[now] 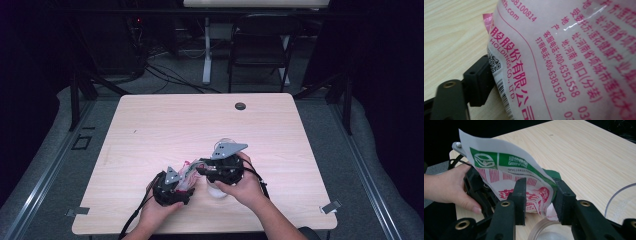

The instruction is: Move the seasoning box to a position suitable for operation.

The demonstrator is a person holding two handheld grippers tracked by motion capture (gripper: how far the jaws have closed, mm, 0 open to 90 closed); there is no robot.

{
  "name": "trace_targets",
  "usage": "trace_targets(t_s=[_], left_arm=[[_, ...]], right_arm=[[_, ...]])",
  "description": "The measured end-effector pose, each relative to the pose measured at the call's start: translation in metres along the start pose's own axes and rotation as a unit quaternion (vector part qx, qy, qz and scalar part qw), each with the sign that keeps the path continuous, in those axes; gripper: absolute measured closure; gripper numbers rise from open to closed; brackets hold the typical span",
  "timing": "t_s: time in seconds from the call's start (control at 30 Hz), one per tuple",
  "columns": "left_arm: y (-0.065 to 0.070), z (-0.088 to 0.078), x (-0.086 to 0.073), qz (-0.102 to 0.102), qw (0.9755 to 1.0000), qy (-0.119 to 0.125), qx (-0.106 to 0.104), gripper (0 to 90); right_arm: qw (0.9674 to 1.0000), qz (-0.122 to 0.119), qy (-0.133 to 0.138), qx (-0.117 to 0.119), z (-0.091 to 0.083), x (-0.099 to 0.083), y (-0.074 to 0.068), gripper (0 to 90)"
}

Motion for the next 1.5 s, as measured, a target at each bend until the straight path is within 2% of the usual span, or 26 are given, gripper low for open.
trace_targets(t_s=[0.27,0.43,0.53,0.6,0.77,0.93,1.0,1.07,1.13,1.27,1.5], left_arm=[[-0.002,-0.002,0.0,-0.011,0.9999,0.008,0.009,35.2],[-0.002,-0.003,0.001,-0.007,0.9996,0.017,0.019,46.5],[-0.002,-0.003,0.001,-0.004,0.9996,0.018,0.021,49.2],[-0.002,-0.004,0.001,0.006,0.9995,0.019,0.025,50.6],[-0.004,-0.007,0.003,0.005,0.9993,0.024,0.029,55.6],[-0.007,-0.011,0.005,0.018,0.999,0.017,0.038,57.7],[-0.008,-0.015,0.007,0.039,0.9979,0.016,0.05,58.0],[-0.008,-0.016,0.008,0.04,0.9977,0.02,0.051,58.1],[-0.01,-0.02,0.01,0.053,0.9965,0.021,0.061,58.2],[-0.011,-0.023,0.012,0.057,0.9959,0.027,0.065,58.4],[-0.013,-0.028,0.015,0.065,0.9947,0.033,0.073,58.5]], right_arm=[[0.9999,0.007,0.013,0.002,-0.001,0.003,0.001,63.7],[0.9999,0.007,0.015,0.005,-0.003,0.005,0.002,62.9],[0.9998,0.009,0.019,0.006,-0.004,0.006,0.002,62.2],[0.9997,0.008,0.018,0.012,-0.004,0.007,0.001,60.2],[0.9997,0.001,0.019,0.014,-0.003,0.008,-0.002,58.3],[0.9996,-0.008,0.02,0.018,-0.004,0.009,-0.005,57.6],[0.9995,-0.01,0.023,0.017,-0.005,0.011,-0.007,56.9],[0.9994,-0.012,0.024,0.019,-0.006,0.011,-0.008,56.8],[0.9993,-0.015,0.029,0.02,-0.007,0.013,-0.008,56.1],[0.999,-0.01,0.035,0.027,-0.007,0.014,-0.009,55.2],[0.9988,-0.019,0.032,0.032,-0.005,0.014,-0.012,52.6]])
Point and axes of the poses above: each handheld gripper's, and its own axes: z roughly forward along the jaws, x roughly out of its top, y roughly to its right, the point moved 7 cm from there along z, roughly forward along the jaws, and after that the axes turned 3 degrees about -z, right-handed, at the moved point
